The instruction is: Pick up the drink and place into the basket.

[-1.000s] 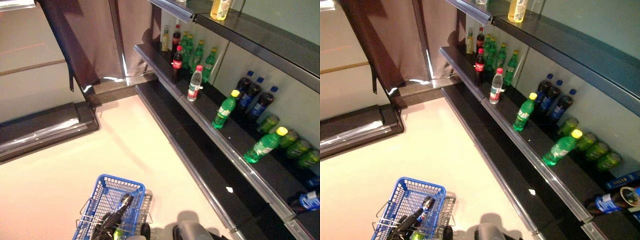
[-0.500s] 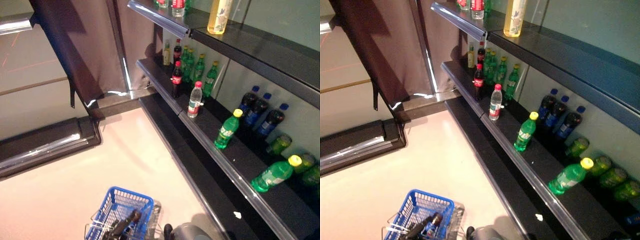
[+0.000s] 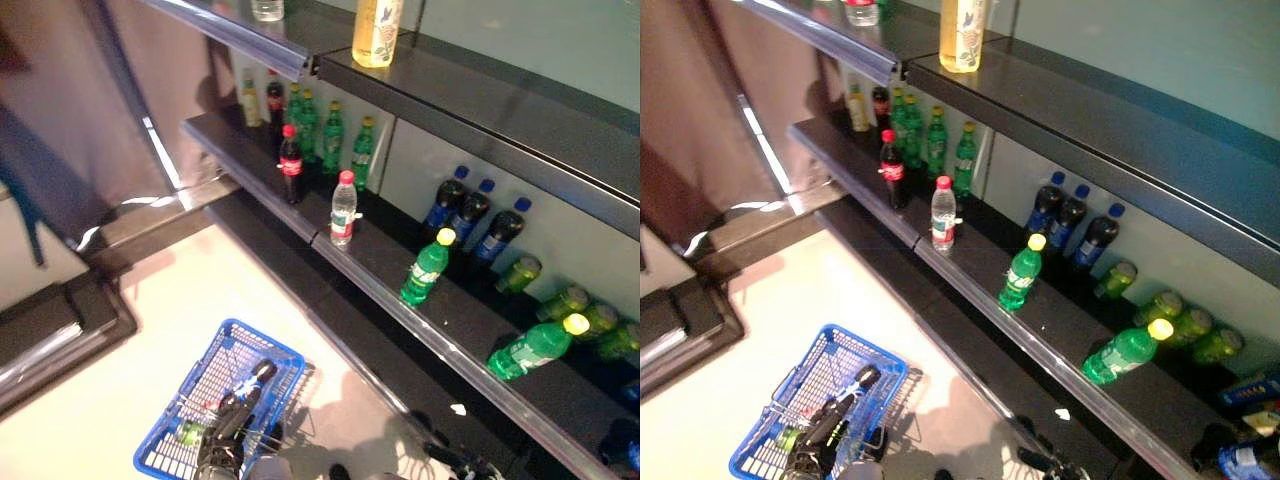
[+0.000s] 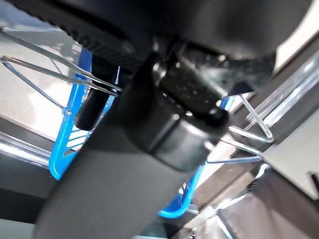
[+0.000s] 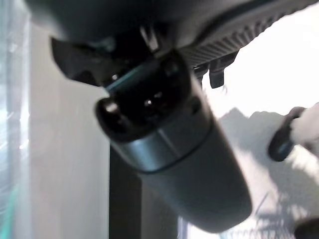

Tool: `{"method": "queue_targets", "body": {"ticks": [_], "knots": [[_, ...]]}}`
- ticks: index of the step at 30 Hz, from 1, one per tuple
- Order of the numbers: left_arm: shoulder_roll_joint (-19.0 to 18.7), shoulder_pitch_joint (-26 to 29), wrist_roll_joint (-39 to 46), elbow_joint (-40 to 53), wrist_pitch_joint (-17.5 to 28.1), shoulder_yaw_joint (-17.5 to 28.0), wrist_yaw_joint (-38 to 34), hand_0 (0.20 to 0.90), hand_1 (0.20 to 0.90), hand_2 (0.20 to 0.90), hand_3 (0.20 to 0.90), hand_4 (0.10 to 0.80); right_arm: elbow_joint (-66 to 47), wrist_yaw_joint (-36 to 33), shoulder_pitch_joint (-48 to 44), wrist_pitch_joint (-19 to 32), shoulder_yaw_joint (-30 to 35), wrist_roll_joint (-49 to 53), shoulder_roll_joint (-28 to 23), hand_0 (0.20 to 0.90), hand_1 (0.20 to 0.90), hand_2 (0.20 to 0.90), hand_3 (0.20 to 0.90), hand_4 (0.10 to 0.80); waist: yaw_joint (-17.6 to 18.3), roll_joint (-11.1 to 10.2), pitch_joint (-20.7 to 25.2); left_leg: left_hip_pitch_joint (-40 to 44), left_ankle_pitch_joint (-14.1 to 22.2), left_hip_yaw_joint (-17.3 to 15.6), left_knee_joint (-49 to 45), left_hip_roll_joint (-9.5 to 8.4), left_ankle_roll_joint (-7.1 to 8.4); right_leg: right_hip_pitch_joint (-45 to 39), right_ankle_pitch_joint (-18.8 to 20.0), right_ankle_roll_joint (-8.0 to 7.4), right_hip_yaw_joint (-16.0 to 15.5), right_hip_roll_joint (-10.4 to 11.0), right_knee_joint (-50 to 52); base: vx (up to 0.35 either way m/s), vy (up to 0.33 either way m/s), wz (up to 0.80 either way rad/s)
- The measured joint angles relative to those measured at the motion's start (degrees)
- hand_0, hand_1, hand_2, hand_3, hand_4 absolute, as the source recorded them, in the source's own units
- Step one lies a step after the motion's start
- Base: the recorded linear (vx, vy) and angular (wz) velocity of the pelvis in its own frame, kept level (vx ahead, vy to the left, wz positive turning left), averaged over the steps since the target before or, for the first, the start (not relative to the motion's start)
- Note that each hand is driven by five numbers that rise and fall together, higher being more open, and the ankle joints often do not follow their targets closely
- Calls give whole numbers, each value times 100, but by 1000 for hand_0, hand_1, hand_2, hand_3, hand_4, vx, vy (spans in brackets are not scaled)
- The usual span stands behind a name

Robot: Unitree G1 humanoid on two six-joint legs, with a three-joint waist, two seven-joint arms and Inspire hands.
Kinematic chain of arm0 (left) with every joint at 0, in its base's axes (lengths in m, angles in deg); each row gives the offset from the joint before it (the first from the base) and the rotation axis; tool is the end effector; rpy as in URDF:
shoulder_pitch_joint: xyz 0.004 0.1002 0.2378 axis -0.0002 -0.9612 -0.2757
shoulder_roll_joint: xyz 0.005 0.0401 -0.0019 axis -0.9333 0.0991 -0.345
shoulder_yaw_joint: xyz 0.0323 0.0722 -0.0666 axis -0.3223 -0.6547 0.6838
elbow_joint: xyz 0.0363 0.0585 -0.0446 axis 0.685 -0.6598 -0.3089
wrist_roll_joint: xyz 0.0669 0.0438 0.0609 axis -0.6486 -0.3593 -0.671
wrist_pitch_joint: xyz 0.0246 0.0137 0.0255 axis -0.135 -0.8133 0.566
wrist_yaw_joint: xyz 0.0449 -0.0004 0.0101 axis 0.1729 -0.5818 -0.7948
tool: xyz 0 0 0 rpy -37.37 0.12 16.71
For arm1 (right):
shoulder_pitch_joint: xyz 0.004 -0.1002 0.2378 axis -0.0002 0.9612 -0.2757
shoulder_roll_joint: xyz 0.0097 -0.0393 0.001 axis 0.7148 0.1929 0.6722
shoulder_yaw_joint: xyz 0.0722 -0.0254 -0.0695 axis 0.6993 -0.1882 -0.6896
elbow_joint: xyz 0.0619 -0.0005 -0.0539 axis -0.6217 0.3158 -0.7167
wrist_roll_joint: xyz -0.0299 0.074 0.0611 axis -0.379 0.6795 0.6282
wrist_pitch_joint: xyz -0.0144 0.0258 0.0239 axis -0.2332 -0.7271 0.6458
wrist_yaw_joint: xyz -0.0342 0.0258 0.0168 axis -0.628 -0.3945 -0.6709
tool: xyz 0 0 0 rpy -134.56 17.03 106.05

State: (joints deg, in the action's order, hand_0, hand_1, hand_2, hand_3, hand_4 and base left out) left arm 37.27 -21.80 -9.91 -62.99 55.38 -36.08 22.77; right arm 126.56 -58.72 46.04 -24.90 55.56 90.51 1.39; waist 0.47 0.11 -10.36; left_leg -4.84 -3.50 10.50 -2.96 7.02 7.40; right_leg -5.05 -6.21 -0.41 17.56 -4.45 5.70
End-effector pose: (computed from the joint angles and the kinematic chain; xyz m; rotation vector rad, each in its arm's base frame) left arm 0.0960 0.1913 -0.1100 -0.8240 0.6700 0.7511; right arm 0.0610 -0.2326 -0.1154 0.1808 1.1703 -0.5483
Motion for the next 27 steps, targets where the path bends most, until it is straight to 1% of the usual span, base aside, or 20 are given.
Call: {"method": "queue_targets", "body": {"ticks": [1, 2, 3, 4, 5, 6, 7, 9, 11, 12, 13, 16, 20, 21, 22, 23, 24, 25, 26, 27], "knots": [[-41, 23, -9, -46, -33, -9, -72, 300, 300, 300, 200, 100, -2, -5, 98, -55, 13, 2, 76, 900, 900, 900, 900, 800, 65, -176, -33, 110, -75, -251, 60, -177, -132, 77, -247, -108, -104, 247, 266, 237, 355, -14], [-146, 68, -37, -47, -63, -3, -95, 300, 300, 300, 200, 100, 11, 0, 205, -98, 11, 1, 180, 900, 900, 900, 900, 800, 135, -336, -48, 193, -114, -315, 144, -375, -253, 94, -392, -211, -229, 468, 379, 134, 209, -10], [-237, 62, -97, -60, -105, -15, -102, 300, 300, 300, 200, 100, 22, -1, 316, -153, 30, -2, 293, 900, 900, 900, 900, 800, 141, -425, -63, 313, -125, -410, 264, -533, -389, 119, -474, -297, -430, 675, 514, 108, 178, -14], [-265, 58, -133, -81, -131, -37, -102, 300, 300, 300, 200, 100, 29, 2, 363, -178, 27, -7, 353, 900, 900, 900, 900, 800, 136, -439, -86, 392, -134, -485, 340, -568, -463, 146, -474, -309, -566, 749, 603, 92, 194, -42], [-295, 4, -153, -81, -135, -57, -101, 300, 300, 300, 200, 100, 31, 16, 380, -210, 22, -22, 453, 900, 900, 900, 900, 800, 107, -424, -116, 527, -135, -660, 468, -574, -547, 265, -445, -340, -921, 874, 834, 89, 179, -88], [-335, -104, -234, -74, -135, -51, -89, 300, 300, 300, 200, 100, 5, -1, 346, -124, 50, -60, 548, 900, 900, 900, 900, 800, 11, -405, -160, 717, -120, -1022, 639, -548, -634, 454, -344, -396, -1409, 1070, 1048, 131, 214, -130], [-376, -183, -245, -79, -137, -42, -88, 300, 300, 300, 200, 100, -38, -9, 331, -60, -6, -136, 496, 900, 900, 900, 900, 800, -16, -403, -170, 817, -94, -1171, 706, -551, -677, 523, -347, -445, -1698, 1151, 991, 120, 143, -118], [-461, -183, -246, -83, -169, -45, -87, 300, 300, 300, 200, 100, -154, -77, 371, -72, -65, -180, 504, 900, 900, 900, 900, 800, -11, -413, -174, 853, -56, -1196, 775, -537, -692, 517, -307, -470, -2040, 1146, 624, 87, 86, -53], [-507, -220, -254, -82, -173, -39, -87, 300, 300, 300, 200, 100, -209, -110, 365, -99, -124, -222, 505, 900, 900, 900, 900, 800, -98, -464, -164, 875, -17, -1462, 774, -532, -681, 535, -150, -434, -2371, 1163, 363, 111, -17, -52], [-498, -290, -262, -81, -180, 13, -109, 300, 300, 300, 200, 100, -237, -102, 319, -103, -155, -318, 500, 900, 900, 900, 900, 800, -131, -482, -155, 909, 28, -1741, 774, -492, -640, 542, 131, -453, -2533, 1209, 181, 180, -79, -74], [-497, -356, -265, -63, -179, 31, -110, 300, 300, 300, 200, 100, -292, -92, 303, -91, -156, -438, 499, 900, 900, 900, 900, 800, -165, -466, -162, 945, 58, -1864, 774, -425, -596, 516, 219, -458, -2642, 1200, 80, 177, -100, -68], [-465, -404, -324, -10, -179, 219, -111, 300, 300, 300, 200, 100, -674, -85, 405, -97, -407, -847, 451, 900, 900, 900, 900, 800, -147, -457, -167, 969, 108, -1878, 663, -260, -456, 342, 345, -340, -2653, 988, -200, 137, -99, -20], [-412, -339, -475, 5, -169, 222, -124, 300, 300, 300, 200, 100, -1260, -52, 348, -147, -756, -1219, 293, 900, 900, 900, 900, 800, -183, -481, -148, 841, 196, -1922, 291, -215, -413, 309, 329, -223, -2557, 906, -295, 71, -94, -11], [-435, -267, -496, 16, -163, 227, -134, 300, 300, 300, 200, 100, -1476, -31, 271, -202, -893, -1363, 268, 900, 900, 900, 900, 800, -202, -534, -151, 658, 208, -1866, -35, -234, -387, 353, 318, -198, -2493, 908, -291, 22, -55, -4], [-491, -146, -498, 32, -159, 228, -178, 300, 300, 300, 200, 100, -1787, 15, 178, -280, -1073, -1482, 244, 900, 900, 900, 900, 800, -220, -629, -170, 290, 194, -1656, -684, -292, -319, 381, 341, -150, -2427, 964, -288, 28, -35, -3], [-520, -52, -491, 50, -154, 228, -210, 300, 300, 300, 200, 100, -2029, 61, 142, -294, -1233, -1583, 210, 900, 900, 900, 900, 800, -282, -673, -189, 29, 154, -1481, -1179, -347, -242, 391, 393, -69, -2305, 982, -288, 31, 63, -13], [-489, -10, -451, 115, -120, 225, -218, 300, 300, 300, 200, 100, -2239, 135, 111, -277, -1396, -1669, 119, 900, 900, 900, 900, 800, -354, -676, -207, -162, 160, -1271, -1577, -370, -187, 401, 418, -33, -2179, 984, -275, 66, 134, -38], [-433, -34, -384, 214, -58, 206, -220, 300, 300, 300, 200, 100, -2372, 218, 28, -269, -1595, -1802, 19, 900, 900, 900, 900, 800, -403, -617, -191, -209, 299, -1053, -1529, -353, -185, 430, 455, -11, -2097, 952, -286, 90, 165, -50], [-383, -86, -344, 247, -19, 144, -214, 300, 300, 300, 200, 100, -2479, 264, -59, -254, -1671, -1863, -80, 900, 900, 900, 900, 800, -408, -539, -152, -216, 331, -933, -1172, -281, -220, 527, 429, -46, -2076, 927, -247, 105, 179, -43], [-302, -64, -352, 242, 14, 40, -223, 300, 300, 300, 200, 100, -2558, 289, -186, -253, -1749, -1895, -202, 900, 900, 900, 900, 800, -404, -368, -236, -233, 298, -1017, -761, -150, -211, 590, 457, -4, -2074, 870, -192, 93, 188, -18]]}}
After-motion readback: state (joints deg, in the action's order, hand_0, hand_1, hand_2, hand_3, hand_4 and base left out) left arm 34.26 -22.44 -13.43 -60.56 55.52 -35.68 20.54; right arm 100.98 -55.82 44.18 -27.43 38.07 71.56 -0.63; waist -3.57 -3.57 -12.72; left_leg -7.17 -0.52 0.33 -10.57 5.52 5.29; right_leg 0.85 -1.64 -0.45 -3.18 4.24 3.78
